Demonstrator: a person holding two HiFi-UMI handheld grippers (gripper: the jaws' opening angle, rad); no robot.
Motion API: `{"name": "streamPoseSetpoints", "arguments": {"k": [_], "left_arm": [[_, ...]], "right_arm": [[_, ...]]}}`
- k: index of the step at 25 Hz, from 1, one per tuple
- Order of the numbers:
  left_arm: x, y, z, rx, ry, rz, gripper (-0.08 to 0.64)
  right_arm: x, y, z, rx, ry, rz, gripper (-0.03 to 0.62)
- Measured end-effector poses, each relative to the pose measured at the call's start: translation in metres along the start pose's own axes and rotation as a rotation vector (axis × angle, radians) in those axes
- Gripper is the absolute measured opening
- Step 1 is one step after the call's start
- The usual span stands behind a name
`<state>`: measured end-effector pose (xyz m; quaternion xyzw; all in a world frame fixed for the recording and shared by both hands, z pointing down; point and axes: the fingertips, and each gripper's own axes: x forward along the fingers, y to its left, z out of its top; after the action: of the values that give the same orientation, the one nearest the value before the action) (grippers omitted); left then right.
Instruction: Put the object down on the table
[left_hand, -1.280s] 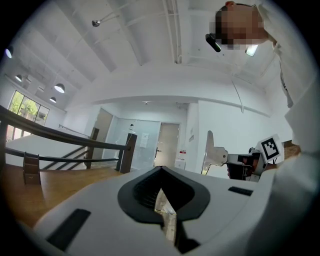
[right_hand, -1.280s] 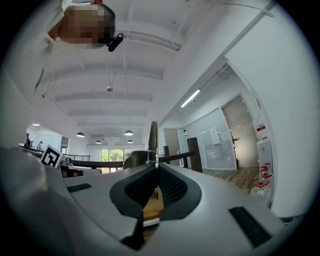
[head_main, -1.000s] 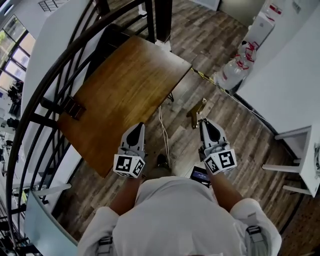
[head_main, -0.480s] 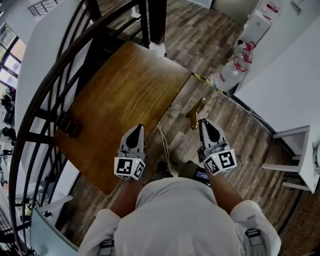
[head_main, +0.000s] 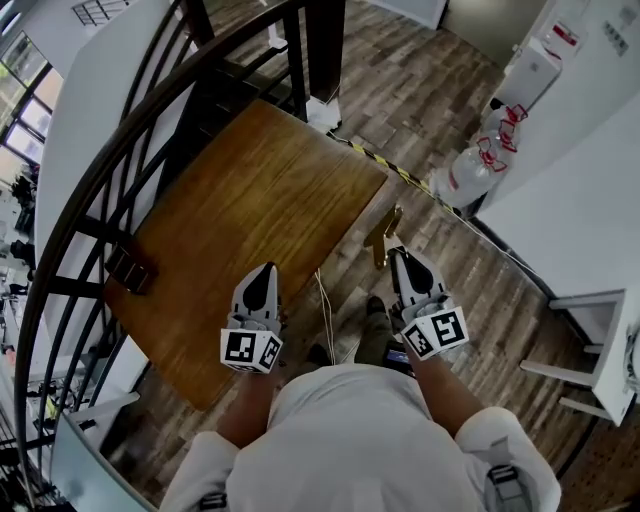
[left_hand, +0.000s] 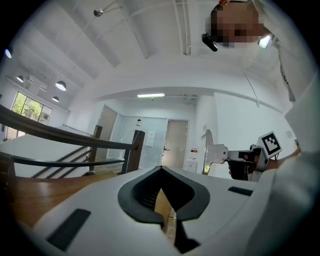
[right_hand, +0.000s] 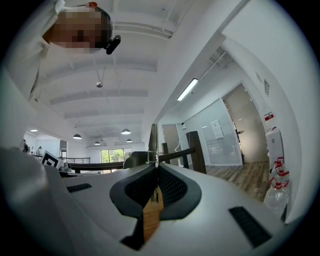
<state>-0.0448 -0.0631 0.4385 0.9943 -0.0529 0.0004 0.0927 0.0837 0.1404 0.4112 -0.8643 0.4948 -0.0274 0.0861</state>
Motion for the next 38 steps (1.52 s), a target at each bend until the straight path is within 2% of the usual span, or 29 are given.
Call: {"name": "streamPoseSetpoints", "arguments": {"k": [7, 13, 19, 23, 27, 32, 38], "left_arm": [[0.068, -0.021, 0.016, 0.015, -0.009, 0.119, 0.015], [0.111, -0.036, 0.021, -0.009, -0.023, 0.234, 0.015], [0.140, -0.053, 0.022, 0.011, -0.021, 0.310, 0.015], [0.151, -0.043, 0.023, 0.033, -0.007, 0.344, 0.015], [0.165, -0.019, 0.013, 0.009, -0.011, 0.378, 0.015], [0.179, 0.018, 0.012, -0.007, -0.011, 0.400, 0.015], [0.186, 0.073, 0.009, -0.020, -0.023, 0.468, 0.015]], "right_arm": [[0.048, -0.083, 0.024, 0.023, -0.002, 0.104, 0.025], [0.081, -0.146, 0.045, 0.033, -0.005, 0.205, 0.025], [0.109, -0.188, 0.038, 0.090, 0.025, 0.283, 0.025], [0.136, -0.193, 0.025, 0.129, 0.067, 0.321, 0.025], [0.165, -0.189, 0.014, 0.117, 0.108, 0.379, 0.025], [0.209, -0.173, 0.000, 0.138, 0.154, 0.418, 0.025], [0.271, -0.151, -0.009, 0.103, 0.199, 0.480, 0.026]]}}
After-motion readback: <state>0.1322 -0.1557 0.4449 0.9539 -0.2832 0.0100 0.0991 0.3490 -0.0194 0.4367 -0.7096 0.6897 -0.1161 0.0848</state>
